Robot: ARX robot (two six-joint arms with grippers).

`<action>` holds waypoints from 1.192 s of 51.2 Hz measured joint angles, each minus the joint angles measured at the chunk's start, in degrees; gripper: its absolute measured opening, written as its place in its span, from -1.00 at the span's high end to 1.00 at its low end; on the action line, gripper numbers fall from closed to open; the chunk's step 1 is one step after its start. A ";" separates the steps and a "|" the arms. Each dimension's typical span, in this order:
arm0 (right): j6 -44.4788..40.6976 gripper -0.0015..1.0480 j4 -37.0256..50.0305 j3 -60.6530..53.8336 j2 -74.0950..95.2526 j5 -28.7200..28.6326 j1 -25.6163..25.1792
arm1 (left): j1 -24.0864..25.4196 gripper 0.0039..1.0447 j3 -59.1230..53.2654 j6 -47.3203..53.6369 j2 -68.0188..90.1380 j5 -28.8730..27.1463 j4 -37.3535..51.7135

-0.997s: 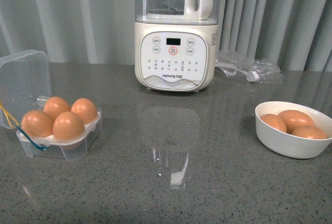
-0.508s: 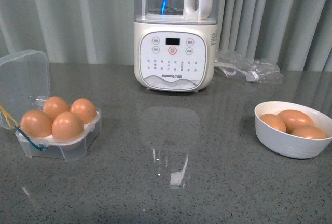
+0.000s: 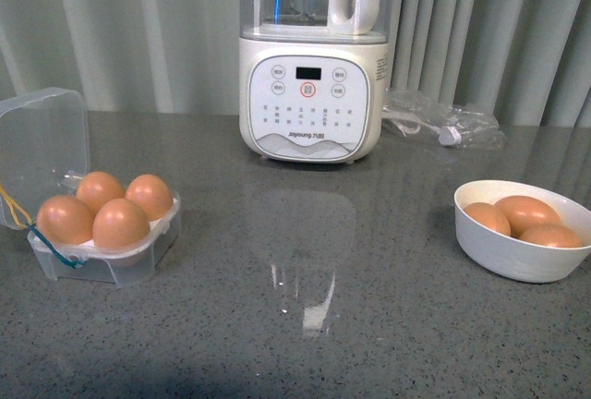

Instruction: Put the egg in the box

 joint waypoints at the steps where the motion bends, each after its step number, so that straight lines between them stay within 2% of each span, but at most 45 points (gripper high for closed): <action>1: 0.00 -0.87 0.00 0.00 0.00 -0.02 0.00 | -0.28 -0.88 0.00 0.52 0.04 0.15 -0.37; 19: 0.00 -0.87 0.00 0.00 0.00 0.00 0.00 | -6.97 -0.88 -3.58 5.11 -1.31 5.46 -0.28; 31: 0.00 -0.87 0.00 0.00 0.00 -0.02 0.00 | -11.10 -0.88 -8.28 -0.68 -9.11 17.20 -4.85; 35: 0.00 -0.87 0.00 0.00 0.00 -0.02 0.00 | -11.43 -0.88 -9.01 -3.43 -11.21 19.28 -5.18; 43: 0.00 -0.87 0.00 0.00 0.00 -0.02 0.00 | -9.99 -0.88 -9.22 -8.00 -13.31 16.70 -4.83; 48: 0.00 -0.87 0.00 0.00 0.00 -0.02 0.00 | -7.21 -0.88 -9.22 -14.25 -14.91 16.02 -9.07; 51: 0.00 -0.87 0.00 0.00 0.00 0.00 0.00 | -4.85 -0.88 -9.51 -19.80 -17.42 19.89 -14.32; 56: 0.00 -0.87 0.00 0.00 0.00 -0.02 0.00 | -2.60 -0.88 -13.03 -23.28 -23.41 26.51 -16.61; 61: 0.00 -0.87 0.00 0.00 0.00 -0.02 0.00 | -2.21 -0.88 -14.14 -24.59 -26.18 27.69 -16.90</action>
